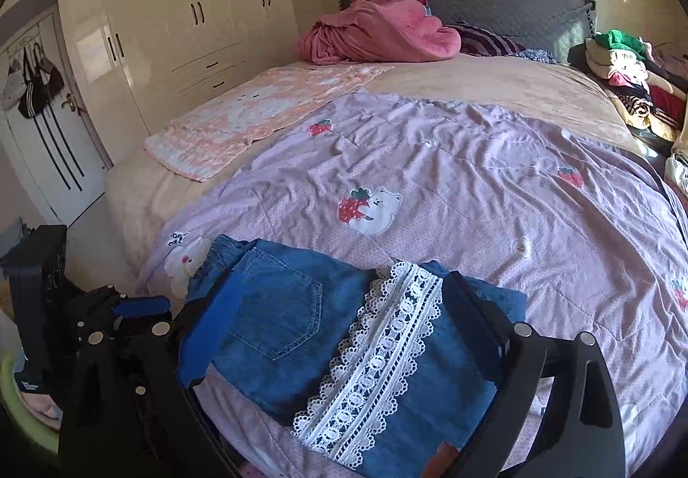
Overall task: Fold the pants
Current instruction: 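Grasp the elastic waistband with the left tool, then lift the waistband with the left tool and fold it over the lace hem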
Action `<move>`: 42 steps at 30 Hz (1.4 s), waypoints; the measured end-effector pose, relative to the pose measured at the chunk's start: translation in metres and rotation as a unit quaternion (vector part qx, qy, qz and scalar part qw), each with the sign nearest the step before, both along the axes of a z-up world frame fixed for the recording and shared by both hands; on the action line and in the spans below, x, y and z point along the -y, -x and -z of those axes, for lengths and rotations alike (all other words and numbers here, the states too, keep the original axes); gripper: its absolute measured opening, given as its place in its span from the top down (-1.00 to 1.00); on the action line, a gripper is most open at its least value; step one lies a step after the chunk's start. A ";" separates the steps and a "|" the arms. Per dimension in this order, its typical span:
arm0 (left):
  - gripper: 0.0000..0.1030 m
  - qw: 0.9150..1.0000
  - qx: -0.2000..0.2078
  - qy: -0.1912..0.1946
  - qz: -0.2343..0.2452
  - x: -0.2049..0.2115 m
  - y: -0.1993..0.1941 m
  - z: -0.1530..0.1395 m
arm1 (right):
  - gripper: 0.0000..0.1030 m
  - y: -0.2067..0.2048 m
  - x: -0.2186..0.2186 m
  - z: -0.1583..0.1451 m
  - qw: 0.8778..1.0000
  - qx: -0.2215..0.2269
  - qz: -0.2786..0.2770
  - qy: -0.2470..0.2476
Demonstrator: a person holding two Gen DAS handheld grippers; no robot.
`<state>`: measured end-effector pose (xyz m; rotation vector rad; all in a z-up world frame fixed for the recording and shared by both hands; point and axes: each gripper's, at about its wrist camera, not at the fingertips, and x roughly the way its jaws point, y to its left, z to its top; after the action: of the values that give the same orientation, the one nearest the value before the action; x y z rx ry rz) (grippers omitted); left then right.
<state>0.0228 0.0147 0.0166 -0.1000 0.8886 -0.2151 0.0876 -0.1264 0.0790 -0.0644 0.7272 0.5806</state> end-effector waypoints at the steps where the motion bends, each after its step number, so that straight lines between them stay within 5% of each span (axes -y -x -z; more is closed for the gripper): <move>1: -0.81 1.000 -0.001 -0.001 -0.005 -0.004 0.000 0.001 | -0.83 0.001 -0.004 0.000 1.000 0.002 -0.005 0.003; 15: -0.81 0.997 -0.036 0.005 -0.075 -0.065 -0.001 0.030 | -0.88 -0.015 -0.071 0.035 0.996 -0.032 -0.070 0.046; 27: -0.81 0.991 -0.070 0.072 -0.086 -0.092 -0.010 0.062 | -0.88 -0.057 -0.139 0.066 0.985 -0.075 -0.133 0.082; 35: -0.79 0.989 -0.076 0.102 -0.078 -0.090 -0.023 0.073 | -0.87 -0.083 -0.192 0.083 0.969 -0.112 -0.192 0.106; 42: -0.57 0.989 -0.076 0.102 -0.074 -0.085 -0.030 0.083 | -0.80 -0.095 -0.236 0.113 0.951 -0.139 -0.231 0.152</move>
<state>0.0526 0.0994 -0.0661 -0.3758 1.0050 -0.1595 0.1823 0.1099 -0.0342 -0.4563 1.0847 0.9324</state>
